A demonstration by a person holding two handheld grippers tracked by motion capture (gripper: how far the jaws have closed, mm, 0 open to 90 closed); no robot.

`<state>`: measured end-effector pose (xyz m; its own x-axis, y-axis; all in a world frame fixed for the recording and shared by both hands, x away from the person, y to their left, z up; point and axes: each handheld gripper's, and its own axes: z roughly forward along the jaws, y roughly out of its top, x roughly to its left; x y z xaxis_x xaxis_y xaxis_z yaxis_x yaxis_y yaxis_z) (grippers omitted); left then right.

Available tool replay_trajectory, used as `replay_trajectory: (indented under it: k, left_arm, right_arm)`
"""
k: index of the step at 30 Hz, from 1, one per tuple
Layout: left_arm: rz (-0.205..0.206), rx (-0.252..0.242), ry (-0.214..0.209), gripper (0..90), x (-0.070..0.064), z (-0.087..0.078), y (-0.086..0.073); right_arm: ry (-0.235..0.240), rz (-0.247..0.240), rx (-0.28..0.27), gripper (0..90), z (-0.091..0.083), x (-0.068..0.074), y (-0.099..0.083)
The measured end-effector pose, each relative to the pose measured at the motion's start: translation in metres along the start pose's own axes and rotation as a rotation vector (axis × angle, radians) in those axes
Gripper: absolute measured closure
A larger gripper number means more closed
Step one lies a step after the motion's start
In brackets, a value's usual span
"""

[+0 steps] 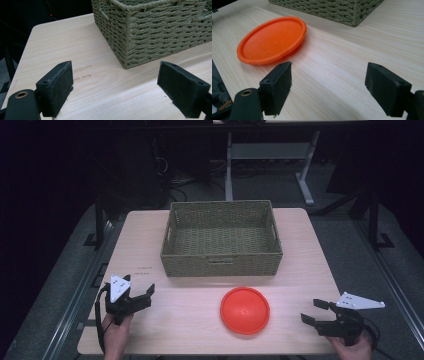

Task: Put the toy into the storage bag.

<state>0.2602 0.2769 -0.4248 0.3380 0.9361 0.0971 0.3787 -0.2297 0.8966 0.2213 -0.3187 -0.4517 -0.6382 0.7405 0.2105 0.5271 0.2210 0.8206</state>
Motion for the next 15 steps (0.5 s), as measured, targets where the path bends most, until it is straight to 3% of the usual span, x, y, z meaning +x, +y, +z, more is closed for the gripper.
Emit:
replay_trajectory:
  k: [5,15]
  left_arm:
    - [-0.009,0.004,0.005,12.8,0.001,-0.001,-0.001]
    - [-0.017,-0.004,0.005,12.8,0.003,-0.001,-0.001]
  right_arm:
    - [0.016,-0.011,0.003,20.6,0.005,0.002,0.007]
    - [0.058,-0.031,0.065,19.6,0.02,0.013,0.032]
